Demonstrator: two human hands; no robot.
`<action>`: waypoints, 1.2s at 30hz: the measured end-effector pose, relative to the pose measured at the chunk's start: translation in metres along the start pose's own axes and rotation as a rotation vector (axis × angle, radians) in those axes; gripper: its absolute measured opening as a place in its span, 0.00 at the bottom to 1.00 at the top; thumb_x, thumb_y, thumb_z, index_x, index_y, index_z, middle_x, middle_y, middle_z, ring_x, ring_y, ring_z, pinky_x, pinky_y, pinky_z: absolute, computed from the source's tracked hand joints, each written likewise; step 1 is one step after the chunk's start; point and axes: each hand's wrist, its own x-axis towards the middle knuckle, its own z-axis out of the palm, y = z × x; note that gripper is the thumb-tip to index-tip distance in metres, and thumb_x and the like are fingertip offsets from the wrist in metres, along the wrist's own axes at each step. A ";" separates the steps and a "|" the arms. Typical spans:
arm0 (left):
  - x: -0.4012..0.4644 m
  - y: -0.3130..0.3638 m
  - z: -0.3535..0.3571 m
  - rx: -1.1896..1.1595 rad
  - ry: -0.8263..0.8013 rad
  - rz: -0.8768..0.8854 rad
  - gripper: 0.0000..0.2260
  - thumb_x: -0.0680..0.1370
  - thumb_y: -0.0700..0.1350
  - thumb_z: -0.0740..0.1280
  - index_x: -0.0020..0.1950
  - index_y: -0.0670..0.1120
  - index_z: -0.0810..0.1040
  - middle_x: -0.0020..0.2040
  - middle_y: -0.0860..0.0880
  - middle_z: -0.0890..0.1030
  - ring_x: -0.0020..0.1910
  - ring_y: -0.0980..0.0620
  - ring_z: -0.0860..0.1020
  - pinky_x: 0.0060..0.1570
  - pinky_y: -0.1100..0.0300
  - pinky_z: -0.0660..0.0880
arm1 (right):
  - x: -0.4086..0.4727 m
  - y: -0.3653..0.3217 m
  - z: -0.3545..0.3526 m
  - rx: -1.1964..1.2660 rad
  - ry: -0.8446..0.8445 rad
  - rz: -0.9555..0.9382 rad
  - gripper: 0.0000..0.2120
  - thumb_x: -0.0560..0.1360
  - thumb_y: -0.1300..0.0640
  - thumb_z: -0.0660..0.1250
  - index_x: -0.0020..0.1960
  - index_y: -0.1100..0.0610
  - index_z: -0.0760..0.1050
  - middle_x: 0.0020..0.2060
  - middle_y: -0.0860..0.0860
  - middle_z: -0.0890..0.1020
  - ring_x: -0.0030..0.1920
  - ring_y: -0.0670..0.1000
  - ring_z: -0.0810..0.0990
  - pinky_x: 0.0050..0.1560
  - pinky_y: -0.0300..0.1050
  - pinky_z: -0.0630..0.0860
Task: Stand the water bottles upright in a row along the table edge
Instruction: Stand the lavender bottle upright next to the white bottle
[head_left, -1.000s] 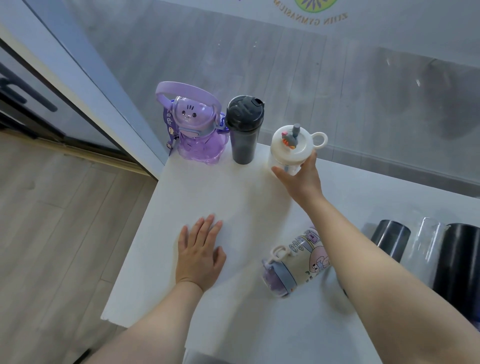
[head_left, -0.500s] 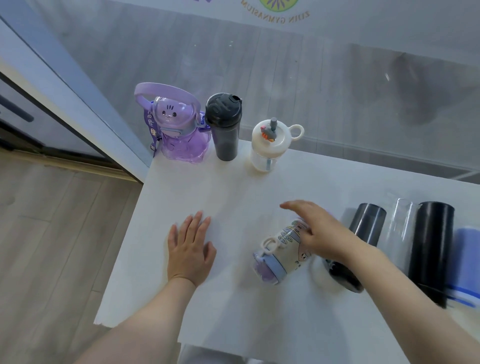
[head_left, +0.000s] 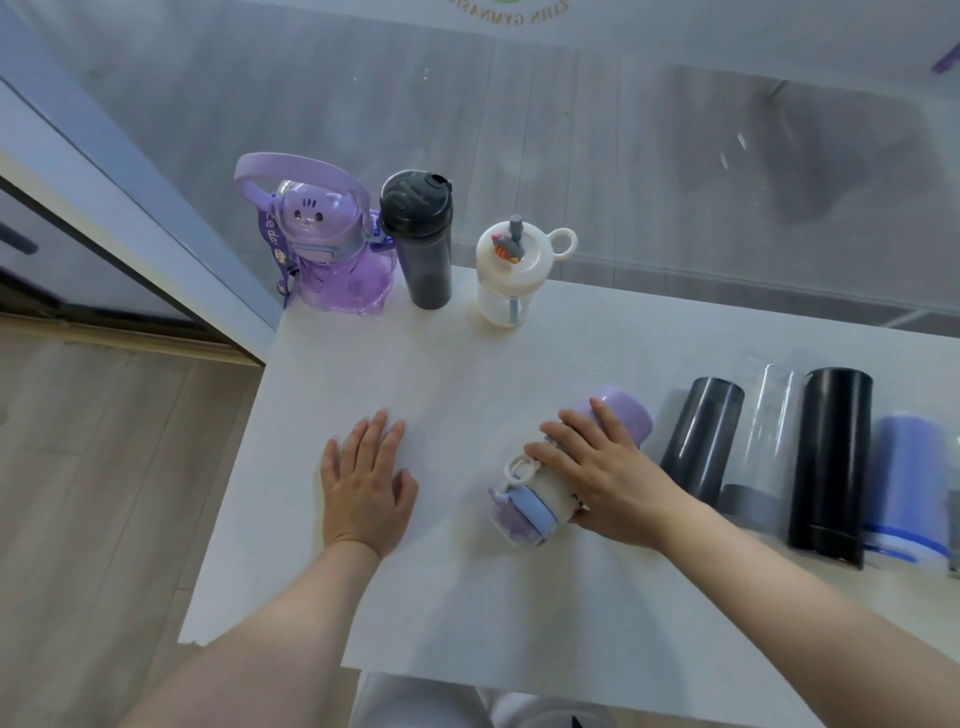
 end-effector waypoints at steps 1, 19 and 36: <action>0.000 0.000 0.000 -0.001 0.005 0.000 0.26 0.74 0.51 0.54 0.73 0.49 0.67 0.75 0.48 0.66 0.74 0.48 0.62 0.72 0.42 0.53 | 0.000 0.001 0.000 0.000 0.005 -0.003 0.38 0.63 0.45 0.74 0.70 0.51 0.66 0.65 0.54 0.73 0.67 0.60 0.69 0.72 0.66 0.55; 0.003 -0.002 0.002 0.000 -0.013 0.004 0.27 0.73 0.51 0.54 0.73 0.49 0.67 0.74 0.47 0.67 0.73 0.47 0.63 0.72 0.41 0.54 | 0.002 -0.026 -0.010 0.764 0.471 0.177 0.41 0.65 0.40 0.77 0.71 0.54 0.65 0.67 0.46 0.71 0.68 0.48 0.69 0.68 0.60 0.66; 0.002 -0.001 0.003 -0.012 0.001 -0.004 0.27 0.73 0.51 0.54 0.73 0.49 0.67 0.75 0.48 0.66 0.74 0.48 0.62 0.73 0.42 0.52 | -0.015 -0.034 -0.001 1.241 0.540 0.389 0.38 0.69 0.39 0.72 0.73 0.52 0.63 0.72 0.41 0.68 0.73 0.44 0.65 0.72 0.41 0.63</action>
